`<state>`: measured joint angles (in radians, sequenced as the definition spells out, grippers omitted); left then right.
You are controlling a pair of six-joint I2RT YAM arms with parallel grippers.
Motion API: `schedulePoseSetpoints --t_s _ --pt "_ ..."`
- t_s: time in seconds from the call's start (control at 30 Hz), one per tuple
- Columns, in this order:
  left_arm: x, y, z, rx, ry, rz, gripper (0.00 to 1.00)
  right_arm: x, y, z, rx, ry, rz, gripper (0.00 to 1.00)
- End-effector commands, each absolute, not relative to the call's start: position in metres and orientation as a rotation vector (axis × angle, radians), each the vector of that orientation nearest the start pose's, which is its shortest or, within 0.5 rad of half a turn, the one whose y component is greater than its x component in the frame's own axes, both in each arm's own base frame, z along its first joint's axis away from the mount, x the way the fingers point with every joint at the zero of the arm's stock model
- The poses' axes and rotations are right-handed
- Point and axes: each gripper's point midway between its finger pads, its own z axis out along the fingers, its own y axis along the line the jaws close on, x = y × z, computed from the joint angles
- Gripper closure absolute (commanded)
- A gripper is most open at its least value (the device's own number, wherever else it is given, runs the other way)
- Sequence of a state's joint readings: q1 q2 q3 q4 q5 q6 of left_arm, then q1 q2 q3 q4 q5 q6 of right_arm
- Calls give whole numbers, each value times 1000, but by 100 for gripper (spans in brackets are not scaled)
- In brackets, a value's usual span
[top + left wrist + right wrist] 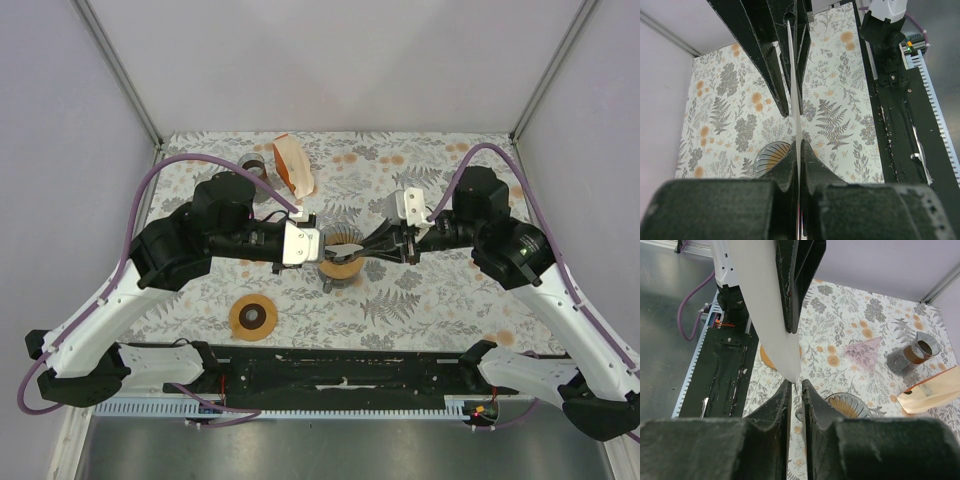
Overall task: Place the coffee filter in the dripper
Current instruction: Pick up the coffee filter from the coffee filter holder.
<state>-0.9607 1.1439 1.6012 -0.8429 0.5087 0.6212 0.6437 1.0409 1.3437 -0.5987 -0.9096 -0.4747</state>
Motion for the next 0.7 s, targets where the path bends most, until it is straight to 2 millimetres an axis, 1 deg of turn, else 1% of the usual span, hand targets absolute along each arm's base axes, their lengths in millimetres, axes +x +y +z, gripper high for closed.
schedulePoseSetpoints --t_s 0.0,0.1,0.2,0.23,0.3,0.53,0.67 --pt "120 -295 406 1618 1080 -745 98 150 270 394 -1441 1104 936 81" --pt "120 -294 407 1614 1077 -740 98 157 268 388 -1429 1135 898 85" --pt "121 -294 406 1616 1082 -738 98 158 266 382 -1438 1146 881 84" --pt "121 -293 407 1612 1077 -735 98 158 265 380 -1444 1149 875 82" --pt "120 -293 408 1614 1075 -735 98 159 265 375 -1451 1169 877 82" --pt "120 -292 406 1615 1078 -734 98 158 267 379 -1458 1166 896 89" --pt "120 -293 406 1619 1077 -740 98 156 266 381 -1458 1158 894 91"
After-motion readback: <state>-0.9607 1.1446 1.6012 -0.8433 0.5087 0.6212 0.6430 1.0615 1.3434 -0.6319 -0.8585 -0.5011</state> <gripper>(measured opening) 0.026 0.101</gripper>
